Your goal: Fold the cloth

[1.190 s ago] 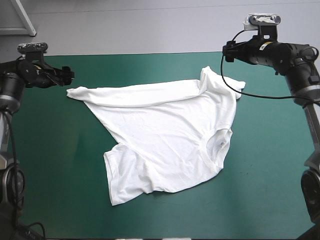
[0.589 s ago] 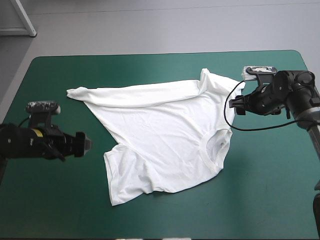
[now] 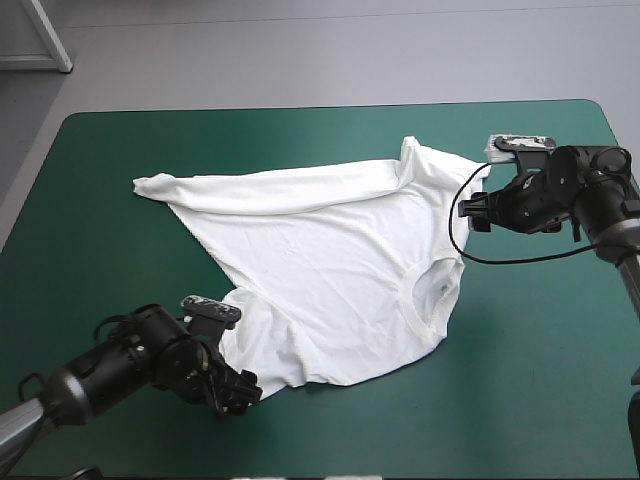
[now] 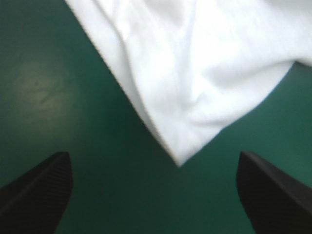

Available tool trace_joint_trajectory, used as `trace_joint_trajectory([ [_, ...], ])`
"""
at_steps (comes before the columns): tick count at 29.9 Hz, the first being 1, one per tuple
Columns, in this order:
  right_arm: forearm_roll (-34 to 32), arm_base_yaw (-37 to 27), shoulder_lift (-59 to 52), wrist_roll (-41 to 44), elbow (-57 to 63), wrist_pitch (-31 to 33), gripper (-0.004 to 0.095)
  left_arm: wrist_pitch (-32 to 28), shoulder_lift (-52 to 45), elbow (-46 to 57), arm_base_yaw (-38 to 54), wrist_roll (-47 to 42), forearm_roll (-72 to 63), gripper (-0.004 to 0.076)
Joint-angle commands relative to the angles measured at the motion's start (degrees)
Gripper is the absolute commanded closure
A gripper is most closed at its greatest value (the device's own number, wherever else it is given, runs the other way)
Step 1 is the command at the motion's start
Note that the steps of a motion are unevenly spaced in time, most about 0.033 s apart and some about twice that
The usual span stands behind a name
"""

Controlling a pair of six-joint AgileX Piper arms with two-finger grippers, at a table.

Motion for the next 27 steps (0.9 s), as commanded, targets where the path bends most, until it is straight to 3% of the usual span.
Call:
trace_joint_trajectory([
  [1, 0.37, -0.51, -2.41, 0.00, -1.40, -1.15, 0.0197, -5.53, 4.37, -1.10, -5.54, -7.50, 5.99, 0.0071],
  [8, -0.42, -0.51, -2.41, 0.00, -1.40, 0.29, 0.0212, -11.32, 11.68, -1.10, -6.04, -6.69, 5.12, 0.0073],
  [11, -0.42, -0.51, -2.31, 0.00, -1.40, -0.37, 0.0212, -13.40, 12.06, -0.46, -6.06, -6.59, 3.28, 0.0142],
  [13, -0.42, -0.51, -2.31, 0.00, -1.40, -1.73, 0.0212, -15.80, 12.06, 1.05, -6.06, -6.59, 1.44, 0.0266],
  [18, -0.54, -0.51, -0.52, 0.00, -1.30, -6.09, 0.0212, -20.69, 12.06, 6.54, -6.41, -6.59, -0.31, 0.0731],
  [22, -0.52, -0.39, 4.21, 0.00, -1.30, -8.42, 0.0212, -24.66, 12.06, 10.35, -6.41, -8.06, -0.31, 0.0728],
  [27, -0.52, -0.39, 11.41, 0.00, -1.30, -10.78, 0.0212, -24.39, 12.06, 11.26, -6.41, -9.30, -1.41, 0.0733],
])
